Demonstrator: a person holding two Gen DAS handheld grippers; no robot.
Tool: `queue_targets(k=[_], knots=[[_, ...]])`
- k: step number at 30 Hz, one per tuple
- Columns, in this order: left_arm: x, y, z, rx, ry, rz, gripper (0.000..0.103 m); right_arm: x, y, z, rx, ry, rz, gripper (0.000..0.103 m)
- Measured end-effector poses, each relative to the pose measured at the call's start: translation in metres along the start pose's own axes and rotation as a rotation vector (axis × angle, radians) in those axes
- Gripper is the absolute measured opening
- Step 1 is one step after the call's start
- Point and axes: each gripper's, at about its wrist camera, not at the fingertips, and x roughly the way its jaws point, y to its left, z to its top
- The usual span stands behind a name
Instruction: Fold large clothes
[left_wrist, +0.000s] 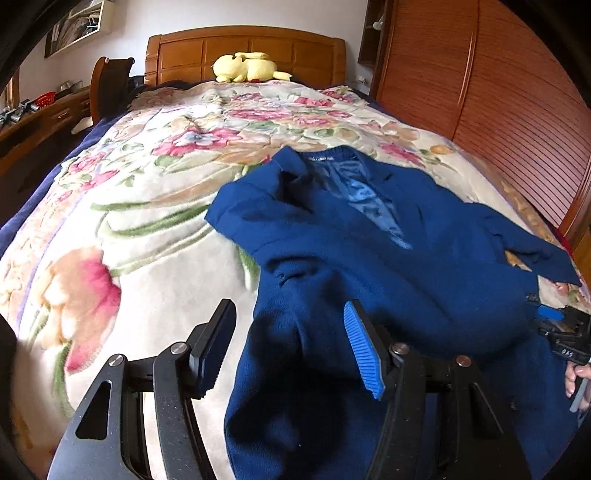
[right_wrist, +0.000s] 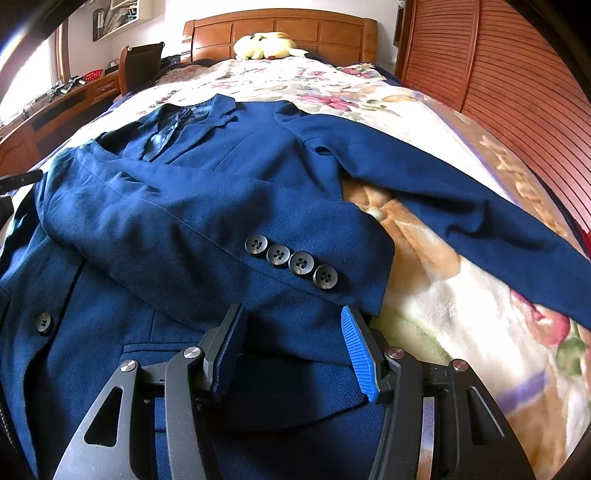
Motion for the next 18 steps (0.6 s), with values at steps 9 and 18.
queue_targets(k=[9, 18], knots=[[0.009, 0.007, -0.011, 0.007, 0.028, -0.136, 0.017, -0.001, 0.002, 0.0, -0.009, -0.008, -0.015, 0.056], [-0.007, 0.058, -0.004, -0.117, -0.004, -0.105, 0.013, -0.032, 0.042, 0.032, -0.111, -0.043, -0.012, 0.056]])
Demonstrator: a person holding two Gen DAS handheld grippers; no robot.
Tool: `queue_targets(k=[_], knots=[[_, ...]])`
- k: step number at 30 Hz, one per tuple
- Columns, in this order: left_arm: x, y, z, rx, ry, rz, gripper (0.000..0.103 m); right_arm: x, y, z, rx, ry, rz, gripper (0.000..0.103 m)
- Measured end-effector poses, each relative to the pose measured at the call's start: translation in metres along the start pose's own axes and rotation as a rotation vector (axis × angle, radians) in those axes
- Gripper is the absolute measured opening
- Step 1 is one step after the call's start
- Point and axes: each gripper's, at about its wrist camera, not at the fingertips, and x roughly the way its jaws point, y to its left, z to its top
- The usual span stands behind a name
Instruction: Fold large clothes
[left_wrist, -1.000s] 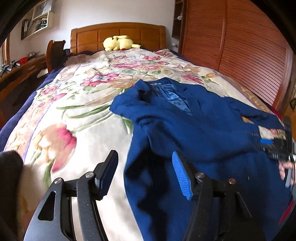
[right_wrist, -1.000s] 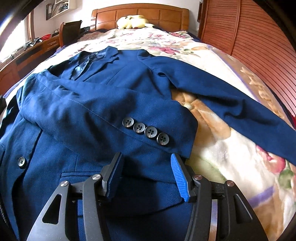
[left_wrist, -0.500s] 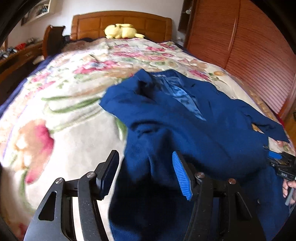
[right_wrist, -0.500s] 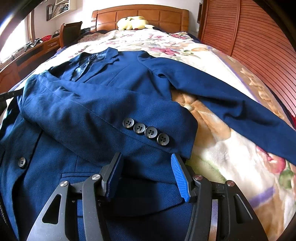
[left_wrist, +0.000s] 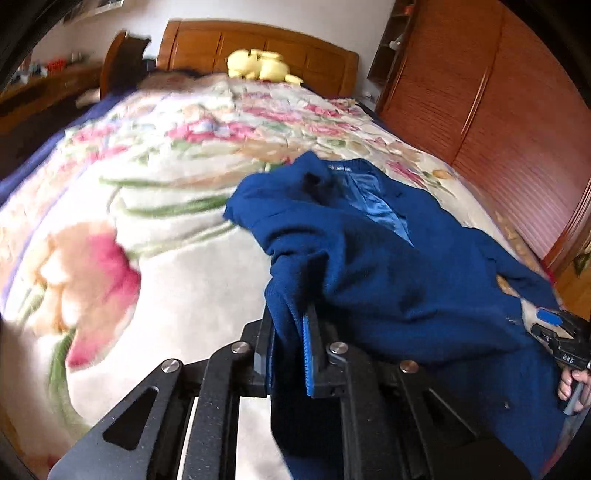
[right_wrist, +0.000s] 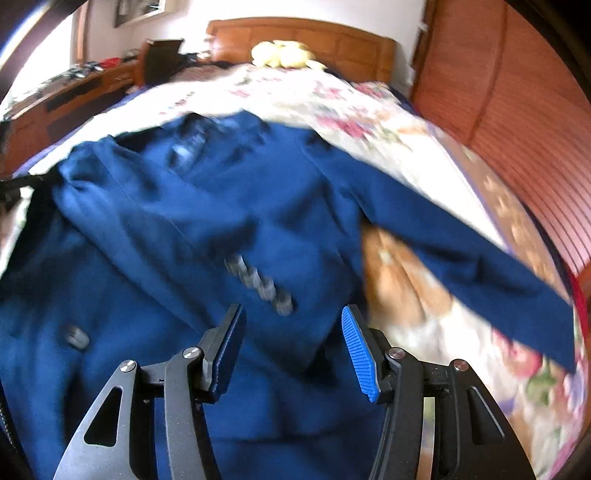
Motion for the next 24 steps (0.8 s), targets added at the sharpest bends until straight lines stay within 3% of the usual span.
queue_targets(k=[5, 8, 16, 24], knots=[[-0.005, -0.007, 0.0, 0.051, 0.039, 0.029, 0.019, -0.005, 0.043, 0.064, -0.091, -0.058, 0.072, 0.056], [-0.023, -0.002, 0.005, 0.064, 0.0, 0.074, 0.023, 0.007, 0.073, 0.101, -0.163, -0.079, 0.117, 0.056], [-0.052, 0.026, 0.018, 0.048, -0.051, 0.074, 0.034, 0.085, 0.154, 0.193, -0.244, -0.037, 0.27, 0.056], [-0.066, 0.06, 0.022, 0.046, -0.074, 0.162, 0.036, 0.161, 0.237, 0.255, -0.301, 0.04, 0.411, 0.055]])
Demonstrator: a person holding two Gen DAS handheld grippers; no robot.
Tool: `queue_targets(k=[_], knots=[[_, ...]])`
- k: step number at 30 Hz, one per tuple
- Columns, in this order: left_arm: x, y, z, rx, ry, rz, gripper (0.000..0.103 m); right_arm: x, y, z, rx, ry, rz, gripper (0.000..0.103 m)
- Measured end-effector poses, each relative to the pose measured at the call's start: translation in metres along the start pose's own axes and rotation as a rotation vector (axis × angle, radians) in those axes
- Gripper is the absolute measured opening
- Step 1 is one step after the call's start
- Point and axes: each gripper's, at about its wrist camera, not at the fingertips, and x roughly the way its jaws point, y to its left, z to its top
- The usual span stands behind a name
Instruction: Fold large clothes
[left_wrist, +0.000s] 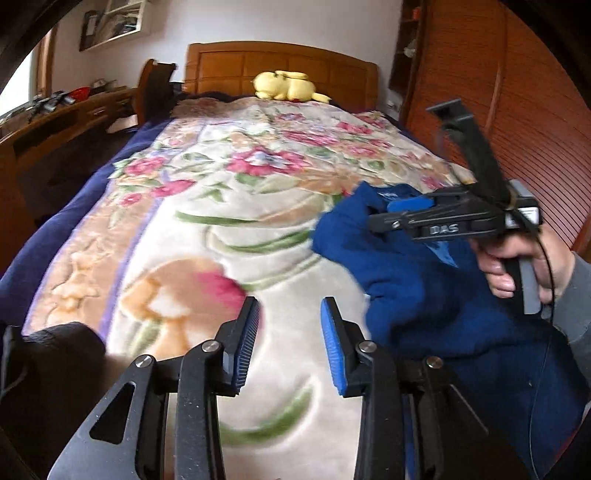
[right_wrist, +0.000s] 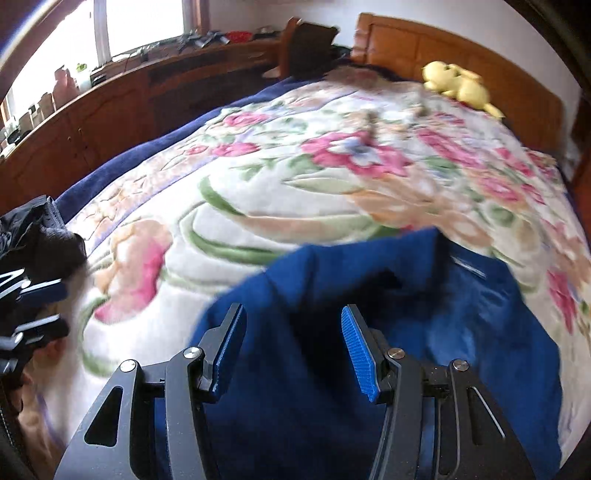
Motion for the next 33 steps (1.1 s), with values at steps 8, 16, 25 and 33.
queue_targets(k=[8, 16, 25, 33], knots=[[-0.001, 0.026, 0.001, -0.048, -0.015, 0.021, 0.039, 0.084, 0.012, 0.038, -0.064, 0.185, -0.012, 0.052], [0.0, 0.025, -0.002, -0.046, -0.008, 0.023, 0.039, 0.1, 0.03, 0.059, -0.14, 0.161, 0.004, 0.002], [0.001, 0.025, -0.002, -0.048, -0.01, 0.027, 0.039, 0.065, 0.025, 0.101, -0.078, -0.128, -0.051, 0.002], [-0.004, 0.015, 0.0, -0.044, -0.042, 0.043, 0.039, 0.069, 0.002, 0.08, 0.001, -0.017, -0.112, 0.04]])
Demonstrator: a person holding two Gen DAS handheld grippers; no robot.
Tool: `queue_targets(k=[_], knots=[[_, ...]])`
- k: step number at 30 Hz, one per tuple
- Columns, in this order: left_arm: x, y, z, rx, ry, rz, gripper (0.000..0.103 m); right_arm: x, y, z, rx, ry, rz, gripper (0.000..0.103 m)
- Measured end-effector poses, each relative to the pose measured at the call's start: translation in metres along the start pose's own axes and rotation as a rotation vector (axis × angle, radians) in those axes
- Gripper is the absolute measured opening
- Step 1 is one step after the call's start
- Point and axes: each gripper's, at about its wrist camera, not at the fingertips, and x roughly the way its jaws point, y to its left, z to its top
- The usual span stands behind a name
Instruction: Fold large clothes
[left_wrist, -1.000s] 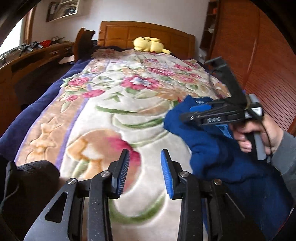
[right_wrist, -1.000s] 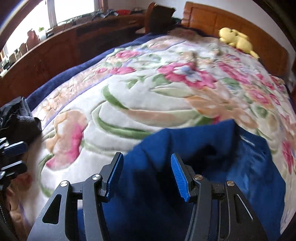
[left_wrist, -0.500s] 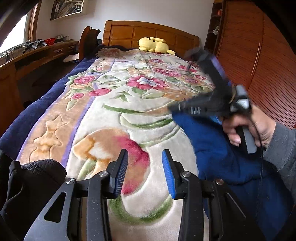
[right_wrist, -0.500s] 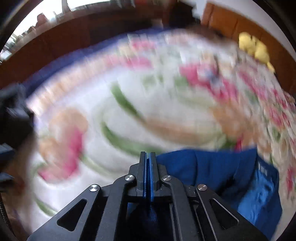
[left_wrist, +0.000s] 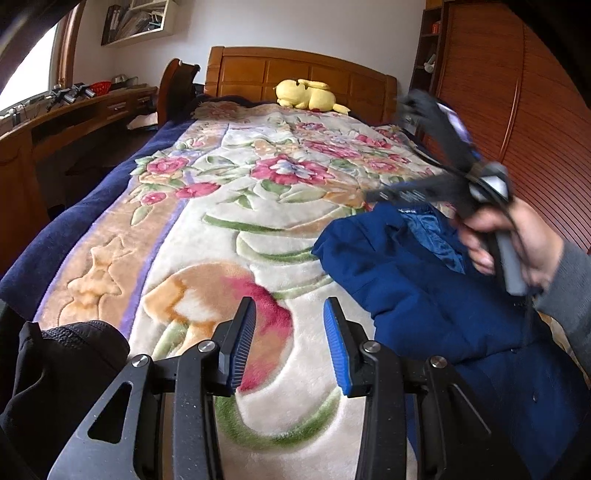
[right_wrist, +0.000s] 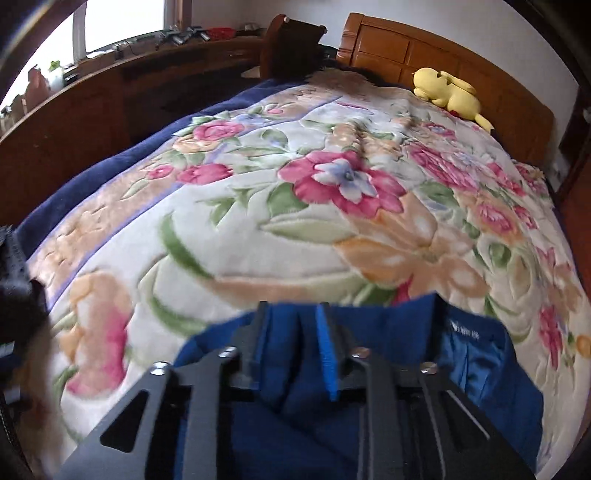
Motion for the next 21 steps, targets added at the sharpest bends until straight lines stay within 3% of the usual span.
queue_targets(k=[2, 5, 11, 21], knots=[[-0.004, -0.006, 0.001, -0.004, -0.024, 0.018, 0.039, -0.017, -0.007, -0.018, -0.012, -0.013, -0.012, 0.046], [-0.004, -0.016, 0.001, -0.006, -0.03, -0.018, 0.039, -0.048, -0.025, -0.049, -0.009, -0.009, -0.028, 0.046], [-0.002, -0.057, -0.002, 0.063, -0.02, -0.062, 0.039, -0.153, -0.071, -0.122, 0.065, -0.059, -0.076, 0.046], [-0.001, -0.143, -0.021, 0.186, 0.026, -0.219, 0.039, -0.288, -0.126, -0.235, 0.271, -0.091, -0.272, 0.046]])
